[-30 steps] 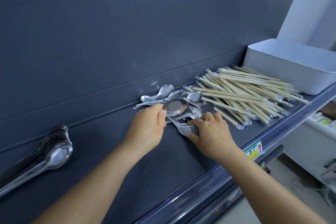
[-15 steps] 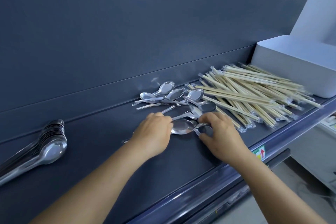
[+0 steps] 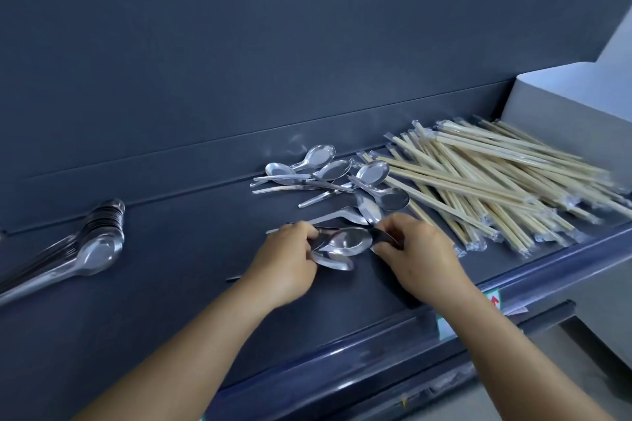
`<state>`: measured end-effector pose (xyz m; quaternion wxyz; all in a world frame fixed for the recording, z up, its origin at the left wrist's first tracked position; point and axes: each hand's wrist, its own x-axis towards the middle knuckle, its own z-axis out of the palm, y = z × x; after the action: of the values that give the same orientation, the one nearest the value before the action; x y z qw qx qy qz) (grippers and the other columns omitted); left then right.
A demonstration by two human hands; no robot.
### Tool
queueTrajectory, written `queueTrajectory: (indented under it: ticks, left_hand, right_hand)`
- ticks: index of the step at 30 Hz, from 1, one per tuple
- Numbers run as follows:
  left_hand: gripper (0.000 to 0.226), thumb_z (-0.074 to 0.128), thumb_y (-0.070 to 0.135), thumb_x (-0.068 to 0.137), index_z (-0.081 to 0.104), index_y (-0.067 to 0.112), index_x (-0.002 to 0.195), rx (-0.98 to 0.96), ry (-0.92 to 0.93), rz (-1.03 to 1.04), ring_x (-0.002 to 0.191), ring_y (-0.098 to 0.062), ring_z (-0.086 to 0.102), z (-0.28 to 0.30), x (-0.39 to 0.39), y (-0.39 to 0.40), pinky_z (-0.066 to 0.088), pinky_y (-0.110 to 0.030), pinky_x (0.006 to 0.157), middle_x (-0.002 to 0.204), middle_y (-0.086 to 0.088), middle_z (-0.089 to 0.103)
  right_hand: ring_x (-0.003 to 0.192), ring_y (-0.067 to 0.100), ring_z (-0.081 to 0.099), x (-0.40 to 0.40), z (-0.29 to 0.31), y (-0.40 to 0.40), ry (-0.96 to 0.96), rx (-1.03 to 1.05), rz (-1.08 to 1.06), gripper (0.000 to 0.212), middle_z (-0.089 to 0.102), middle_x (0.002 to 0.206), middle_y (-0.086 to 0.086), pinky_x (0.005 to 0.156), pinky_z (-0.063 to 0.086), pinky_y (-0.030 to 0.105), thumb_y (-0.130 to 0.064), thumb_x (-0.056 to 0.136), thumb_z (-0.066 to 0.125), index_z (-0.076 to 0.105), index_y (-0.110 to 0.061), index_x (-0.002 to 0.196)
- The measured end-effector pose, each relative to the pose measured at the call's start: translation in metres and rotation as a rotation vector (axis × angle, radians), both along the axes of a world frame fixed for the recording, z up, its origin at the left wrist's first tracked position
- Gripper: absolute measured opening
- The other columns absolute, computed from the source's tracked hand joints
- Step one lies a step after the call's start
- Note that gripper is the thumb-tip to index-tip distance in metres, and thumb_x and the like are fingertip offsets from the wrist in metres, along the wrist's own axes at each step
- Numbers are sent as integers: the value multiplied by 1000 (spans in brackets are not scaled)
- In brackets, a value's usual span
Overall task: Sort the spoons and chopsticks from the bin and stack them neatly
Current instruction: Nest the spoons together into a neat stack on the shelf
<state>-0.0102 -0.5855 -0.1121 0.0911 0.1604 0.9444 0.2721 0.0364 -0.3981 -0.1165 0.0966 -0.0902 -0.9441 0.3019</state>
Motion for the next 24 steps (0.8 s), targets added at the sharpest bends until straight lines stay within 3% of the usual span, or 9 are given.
queueTrajectory:
  ticks: [4, 7, 9, 11, 14, 17, 19, 23, 24]
  left_hand:
    - [21, 53, 10, 89, 58, 31, 89, 5, -12, 0, 81, -10, 53, 5, 5, -3, 36, -21, 68, 93, 7, 55]
    - [24, 60, 15, 88, 56, 32, 72, 107, -39, 4, 58, 4, 49, 9, 5, -11, 35, -11, 52, 71, 14, 57]
    - [22, 66, 16, 85, 58, 31, 72, 177, -55, 32, 50, 5, 48, 13, 5, -15, 34, -7, 47, 65, 14, 56]
    - [19, 69, 19, 84, 57, 29, 74, 213, -64, 72, 52, 2, 49, 15, 3, -21, 37, -11, 49, 65, 13, 56]
    - [19, 70, 23, 83, 55, 27, 71, 236, -81, 127, 54, -7, 53, 14, 0, -31, 40, -18, 52, 61, 13, 54]
    - [19, 70, 25, 82, 54, 27, 71, 223, -52, 130, 52, -4, 50, 13, -4, -37, 36, -15, 47, 62, 12, 54]
    - [19, 69, 26, 82, 52, 28, 73, 212, 9, 87, 54, -1, 47, 15, -7, -37, 33, -13, 47, 68, 12, 54]
    - [2, 53, 31, 92, 51, 30, 92, 154, 44, -25, 82, -6, 52, 16, -9, -34, 43, -23, 72, 98, 8, 46]
    - [8, 47, 30, 95, 54, 29, 99, 121, 41, -38, 88, -11, 52, 15, -8, -34, 44, -27, 79, 101, 7, 42]
  right_hand:
    - [67, 12, 55, -5, 3, 0, 71, -65, 32, 7, 59, 66, -13, 55, 36, 20, -23, 86, 60, 62, -30, 88]
    - [61, 12, 59, -9, 4, -4, 109, -183, 61, 14, 63, 61, -6, 59, 46, 19, -20, 90, 55, 66, -28, 88]
    - [66, 18, 64, -13, 3, -11, 102, -264, 98, 19, 61, 61, -5, 67, 53, 29, -19, 94, 50, 65, -28, 86]
    - [63, 15, 65, -15, 2, -20, 72, -380, 118, 25, 60, 60, -6, 66, 53, 27, -23, 97, 45, 60, -27, 77]
    - [67, 13, 64, -17, 3, -34, -4, -702, 167, 35, 66, 67, -2, 68, 55, 26, -31, 99, 41, 62, -12, 78]
    - [67, 8, 63, -17, 2, -44, 5, -623, 220, 19, 65, 69, -6, 69, 53, 25, -26, 94, 51, 66, -21, 83]
    - [61, 7, 60, -17, 2, -49, 15, -541, 193, 20, 63, 62, -11, 67, 51, 25, -14, 92, 54, 64, -27, 80]
    - [63, 6, 63, -15, 3, -58, 8, -603, 153, 23, 68, 67, -9, 67, 54, 26, -11, 95, 48, 63, -28, 89]
    - [63, 6, 63, -14, 3, -60, 18, -631, 143, 24, 69, 69, -9, 67, 55, 25, -11, 96, 47, 62, -29, 91]
